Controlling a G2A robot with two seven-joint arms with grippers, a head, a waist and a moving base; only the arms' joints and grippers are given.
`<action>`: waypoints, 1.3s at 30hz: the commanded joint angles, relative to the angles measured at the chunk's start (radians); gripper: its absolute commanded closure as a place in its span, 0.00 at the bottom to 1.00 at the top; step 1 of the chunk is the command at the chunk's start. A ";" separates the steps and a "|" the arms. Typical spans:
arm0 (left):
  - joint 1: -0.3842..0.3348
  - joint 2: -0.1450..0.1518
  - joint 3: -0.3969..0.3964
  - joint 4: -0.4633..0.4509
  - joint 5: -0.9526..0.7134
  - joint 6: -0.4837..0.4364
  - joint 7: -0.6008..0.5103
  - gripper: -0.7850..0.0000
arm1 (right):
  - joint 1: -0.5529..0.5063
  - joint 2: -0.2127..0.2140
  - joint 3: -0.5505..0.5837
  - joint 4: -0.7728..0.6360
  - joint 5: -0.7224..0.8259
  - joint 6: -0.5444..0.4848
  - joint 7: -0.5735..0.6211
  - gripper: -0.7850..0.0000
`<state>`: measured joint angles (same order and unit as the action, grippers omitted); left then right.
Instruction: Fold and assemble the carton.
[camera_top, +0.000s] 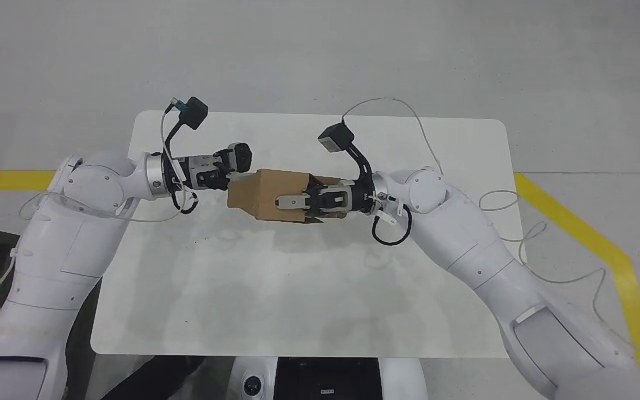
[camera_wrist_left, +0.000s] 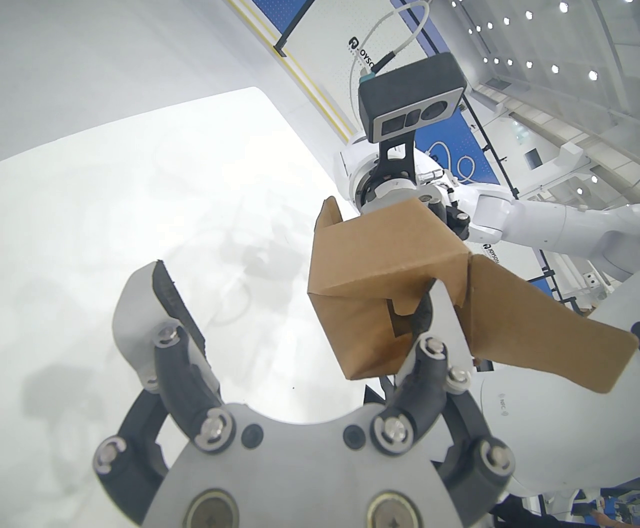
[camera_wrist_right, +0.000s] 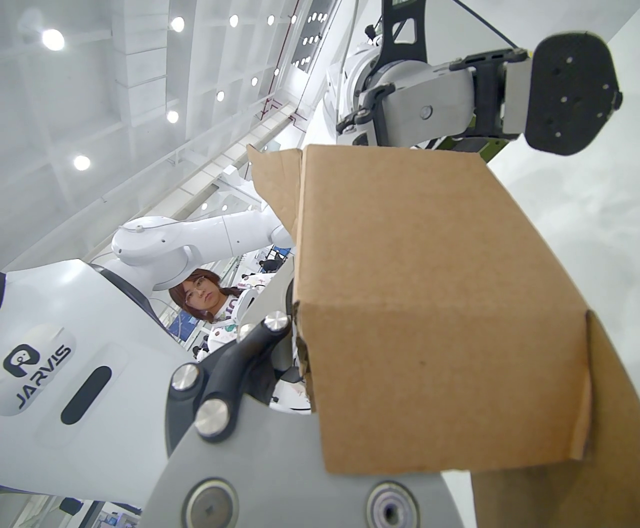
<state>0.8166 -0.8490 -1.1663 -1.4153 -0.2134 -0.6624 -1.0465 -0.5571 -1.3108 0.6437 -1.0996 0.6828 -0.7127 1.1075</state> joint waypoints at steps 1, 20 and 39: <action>-0.001 -0.001 0.001 0.003 0.002 0.001 0.001 0.00 | 0.000 -0.001 -0.003 0.002 0.002 -0.002 -0.002 1.00; -0.012 0.000 -0.013 0.038 -0.024 0.003 -0.001 0.00 | 0.008 0.013 0.027 0.061 -0.039 -0.022 -0.022 1.00; 0.031 0.014 -0.068 -0.078 0.127 -0.029 0.053 0.00 | 0.009 0.012 0.065 0.113 -0.206 0.049 -0.067 1.00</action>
<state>0.8410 -0.8349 -1.2370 -1.4805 -0.1316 -0.6913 -1.0129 -0.5492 -1.2968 0.7092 -0.9875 0.4773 -0.6652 1.0404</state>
